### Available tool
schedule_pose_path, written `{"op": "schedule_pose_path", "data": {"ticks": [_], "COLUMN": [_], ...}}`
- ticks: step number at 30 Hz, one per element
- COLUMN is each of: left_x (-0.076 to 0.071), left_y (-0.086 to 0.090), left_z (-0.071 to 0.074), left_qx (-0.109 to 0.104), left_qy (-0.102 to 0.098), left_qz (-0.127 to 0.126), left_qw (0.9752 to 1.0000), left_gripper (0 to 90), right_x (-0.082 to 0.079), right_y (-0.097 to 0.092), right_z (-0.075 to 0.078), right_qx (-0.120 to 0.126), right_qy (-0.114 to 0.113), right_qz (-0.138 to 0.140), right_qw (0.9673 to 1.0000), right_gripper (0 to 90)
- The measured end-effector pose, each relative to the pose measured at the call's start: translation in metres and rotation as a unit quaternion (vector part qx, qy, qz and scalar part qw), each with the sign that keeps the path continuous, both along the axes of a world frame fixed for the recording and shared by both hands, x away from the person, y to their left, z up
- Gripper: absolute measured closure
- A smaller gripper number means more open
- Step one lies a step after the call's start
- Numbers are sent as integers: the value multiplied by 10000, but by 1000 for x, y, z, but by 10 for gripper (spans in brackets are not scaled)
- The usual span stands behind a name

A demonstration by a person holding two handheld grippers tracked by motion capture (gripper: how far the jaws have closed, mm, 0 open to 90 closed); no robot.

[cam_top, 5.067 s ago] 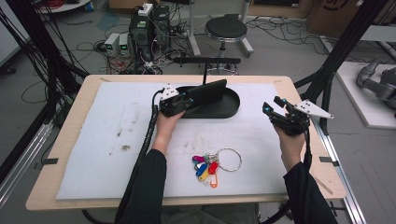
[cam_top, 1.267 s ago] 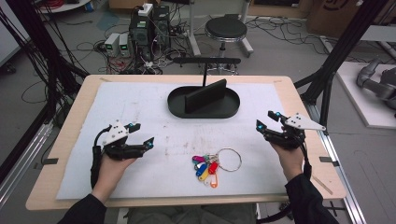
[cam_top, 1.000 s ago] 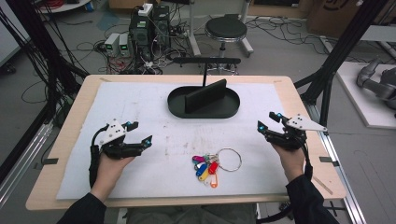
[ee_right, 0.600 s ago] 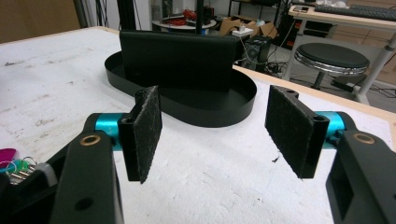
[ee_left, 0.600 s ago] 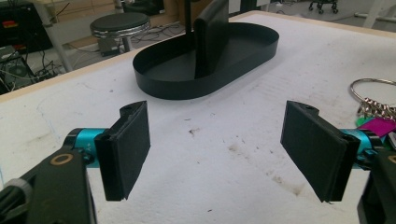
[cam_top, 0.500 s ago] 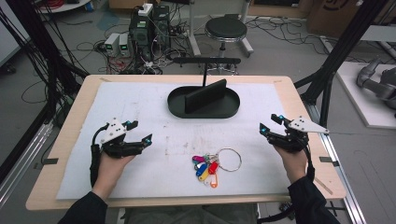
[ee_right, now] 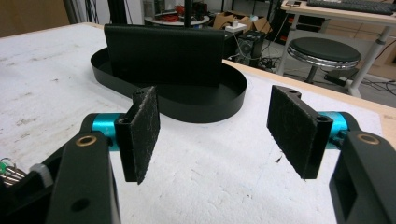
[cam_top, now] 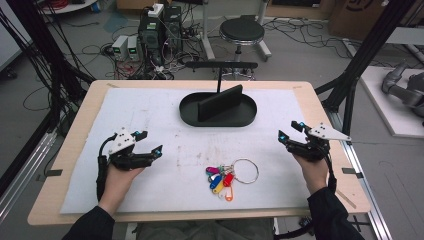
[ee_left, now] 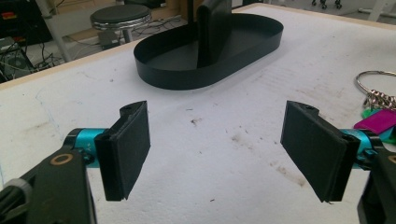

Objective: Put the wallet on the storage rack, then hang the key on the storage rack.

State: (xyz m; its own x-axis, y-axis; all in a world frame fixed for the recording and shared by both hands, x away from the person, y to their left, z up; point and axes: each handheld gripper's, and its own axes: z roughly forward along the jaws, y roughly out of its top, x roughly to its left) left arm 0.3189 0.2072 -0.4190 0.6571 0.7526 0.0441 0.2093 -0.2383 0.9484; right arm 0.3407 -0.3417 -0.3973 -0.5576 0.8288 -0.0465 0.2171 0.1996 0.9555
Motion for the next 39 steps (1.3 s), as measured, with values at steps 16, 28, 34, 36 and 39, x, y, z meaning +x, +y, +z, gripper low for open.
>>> {"op": "schedule_pose_path", "data": {"ticks": [16,28,34,36,39], "left_x": [5,9,12,12,13], "left_y": [0,-1,-5,-6,-7], "left_z": [-1,-2,-3,-3,-4], "left_qx": [29,-246,-127,-113,-74], "left_qy": [-11,-68,19,32,95], "left_qz": [108,75,29,13,10], "left_qw": [9999,9996,9999,9999,9999], "left_gripper": [266,276,276,276,275], "right_x": [-5,-12,-14,-15,-15], "right_y": [16,33,44,51,60], "right_z": [-6,-13,-23,-25,-31], "right_qx": [-208,-569,-444,-568,-778], "right_qy": [495,984,1299,1388,1434], "right_qz": [719,1034,808,866,887], "right_qw": [9960,9881,9872,9849,9826], "right_gripper": [379,455,491,503,539]}}
